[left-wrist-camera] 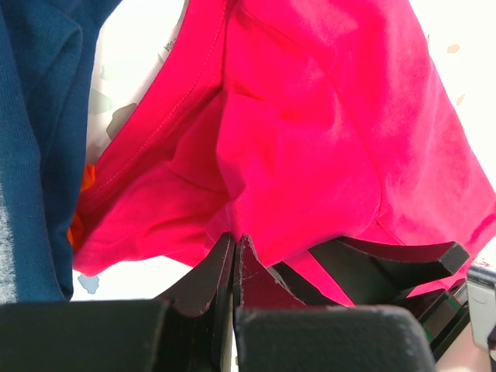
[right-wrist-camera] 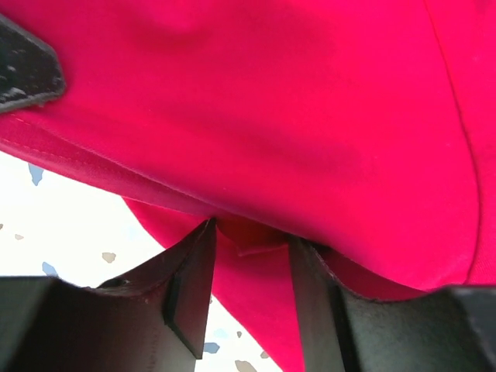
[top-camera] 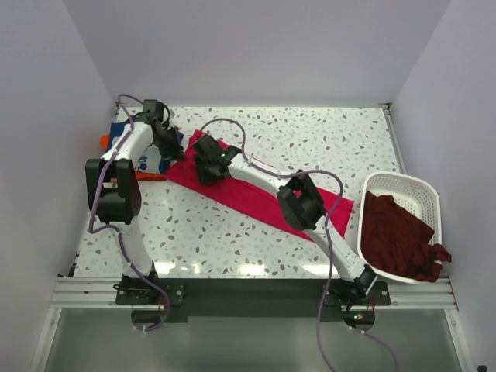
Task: Fold and stack the t-shirts
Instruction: Fold the tshirt
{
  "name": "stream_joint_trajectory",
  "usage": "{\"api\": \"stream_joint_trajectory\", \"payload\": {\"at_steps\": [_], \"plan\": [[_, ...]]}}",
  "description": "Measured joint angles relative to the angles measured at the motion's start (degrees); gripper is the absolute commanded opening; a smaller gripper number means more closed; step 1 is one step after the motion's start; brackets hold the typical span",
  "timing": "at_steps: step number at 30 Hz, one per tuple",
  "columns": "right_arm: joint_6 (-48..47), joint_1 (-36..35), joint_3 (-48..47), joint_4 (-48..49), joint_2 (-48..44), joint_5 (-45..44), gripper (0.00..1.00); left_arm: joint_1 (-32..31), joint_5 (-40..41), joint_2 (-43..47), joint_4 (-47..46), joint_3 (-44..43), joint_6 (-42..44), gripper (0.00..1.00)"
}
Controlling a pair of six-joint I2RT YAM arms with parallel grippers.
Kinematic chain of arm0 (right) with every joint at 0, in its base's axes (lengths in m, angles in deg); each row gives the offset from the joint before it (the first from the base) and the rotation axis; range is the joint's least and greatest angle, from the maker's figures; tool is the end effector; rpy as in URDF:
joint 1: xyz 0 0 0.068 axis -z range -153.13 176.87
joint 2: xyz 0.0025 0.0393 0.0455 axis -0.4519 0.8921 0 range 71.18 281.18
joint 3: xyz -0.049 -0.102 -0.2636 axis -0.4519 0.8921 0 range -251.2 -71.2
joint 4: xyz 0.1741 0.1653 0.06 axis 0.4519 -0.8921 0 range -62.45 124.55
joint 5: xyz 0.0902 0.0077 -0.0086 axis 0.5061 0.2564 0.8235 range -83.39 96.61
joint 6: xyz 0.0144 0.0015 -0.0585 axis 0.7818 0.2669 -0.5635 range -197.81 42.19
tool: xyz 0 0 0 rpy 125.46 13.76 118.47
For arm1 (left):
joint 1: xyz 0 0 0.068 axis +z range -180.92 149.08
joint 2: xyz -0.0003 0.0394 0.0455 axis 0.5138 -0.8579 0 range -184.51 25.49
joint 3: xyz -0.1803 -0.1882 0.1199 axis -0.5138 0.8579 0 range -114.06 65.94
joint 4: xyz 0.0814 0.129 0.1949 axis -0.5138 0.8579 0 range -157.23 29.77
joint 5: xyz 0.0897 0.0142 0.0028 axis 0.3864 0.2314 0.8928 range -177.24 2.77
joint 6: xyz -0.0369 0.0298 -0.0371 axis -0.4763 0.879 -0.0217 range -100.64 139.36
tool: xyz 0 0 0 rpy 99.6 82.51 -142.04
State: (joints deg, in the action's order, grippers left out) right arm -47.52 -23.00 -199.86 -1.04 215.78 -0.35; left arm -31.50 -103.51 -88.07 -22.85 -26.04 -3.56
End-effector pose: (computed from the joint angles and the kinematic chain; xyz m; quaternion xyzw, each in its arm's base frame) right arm 0.3640 0.4233 0.1769 -0.1406 0.9321 0.1679 0.2886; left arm 0.4147 -0.0166 0.2333 -0.1586 0.9556 -0.1776 0.1737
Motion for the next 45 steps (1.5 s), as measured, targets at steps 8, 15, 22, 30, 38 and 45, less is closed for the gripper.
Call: {"api": "stream_joint_trajectory", "payload": {"at_steps": [8,15,22,30,38,45], "plan": [[-0.8,0.0,-0.2,-1.0,0.3,-1.2,0.14,0.0,0.0,0.0,0.2,-0.5,0.0,0.0],[-2.0,0.0,-0.2,-1.3,0.3,-1.5,0.0,0.0,0.7,-0.1,0.5,-0.5,0.1,0.0],[-3.0,0.0,2.1,-2.1,-1.8,-1.0,0.0,-0.1,3.1,-0.4,1.5,-0.5,1.2,0.0],[-3.6,0.0,2.8,-4.5,-5.0,0.2,0.0,-0.2,6.3,-0.7,2.5,-0.5,1.8,0.0],[-3.6,0.0,3.4,-5.9,-6.1,2.0,0.0,-0.4,8.9,-0.7,4.1,-0.6,2.9,0.14],[-3.6,0.0,4.8,-8.0,-6.6,2.0,0.0,-0.7,12.3,-0.7,5.1,-0.6,4.1,0.22]]}}
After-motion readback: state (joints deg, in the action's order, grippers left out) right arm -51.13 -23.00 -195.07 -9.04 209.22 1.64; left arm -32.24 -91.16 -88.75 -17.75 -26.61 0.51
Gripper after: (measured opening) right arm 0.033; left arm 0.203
